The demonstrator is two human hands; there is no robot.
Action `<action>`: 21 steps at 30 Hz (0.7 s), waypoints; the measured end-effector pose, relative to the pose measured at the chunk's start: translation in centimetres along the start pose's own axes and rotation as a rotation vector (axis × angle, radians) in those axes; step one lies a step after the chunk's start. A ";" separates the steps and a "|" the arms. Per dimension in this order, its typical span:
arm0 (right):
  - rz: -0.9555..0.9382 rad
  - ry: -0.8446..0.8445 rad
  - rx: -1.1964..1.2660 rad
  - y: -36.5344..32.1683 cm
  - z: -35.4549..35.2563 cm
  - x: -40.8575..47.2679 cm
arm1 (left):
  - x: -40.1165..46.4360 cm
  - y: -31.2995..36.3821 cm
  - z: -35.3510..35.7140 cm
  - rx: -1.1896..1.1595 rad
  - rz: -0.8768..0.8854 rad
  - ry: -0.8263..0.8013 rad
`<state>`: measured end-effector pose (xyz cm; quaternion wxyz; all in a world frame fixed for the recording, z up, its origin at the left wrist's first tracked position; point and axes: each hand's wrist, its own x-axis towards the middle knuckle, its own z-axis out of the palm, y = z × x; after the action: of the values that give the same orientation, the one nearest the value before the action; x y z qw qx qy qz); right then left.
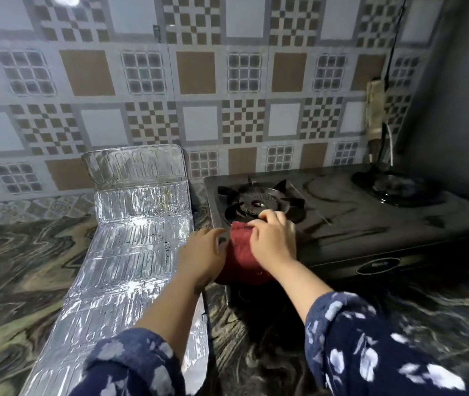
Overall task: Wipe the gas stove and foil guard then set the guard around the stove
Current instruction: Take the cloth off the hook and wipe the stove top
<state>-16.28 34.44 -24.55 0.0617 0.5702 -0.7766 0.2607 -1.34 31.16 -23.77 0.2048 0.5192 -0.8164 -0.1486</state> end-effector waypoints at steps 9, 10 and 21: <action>-0.305 -0.331 -0.117 1.7 0.8 -0.8 | 3.6 1.5 -0.3 0.052 0.114 0.039; -0.306 -0.333 -0.117 2.8 0.3 -0.7 | 3.9 2.1 -0.1 0.045 0.138 0.051; -0.050 -0.354 -0.163 14.1 -3.8 1.5 | 7.8 10.7 3.4 0.051 0.306 -0.127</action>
<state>-30.50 37.96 -25.43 -0.0233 0.6195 -0.7794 0.0908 -14.40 28.62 -20.45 0.1600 0.3834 -0.9007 -0.1275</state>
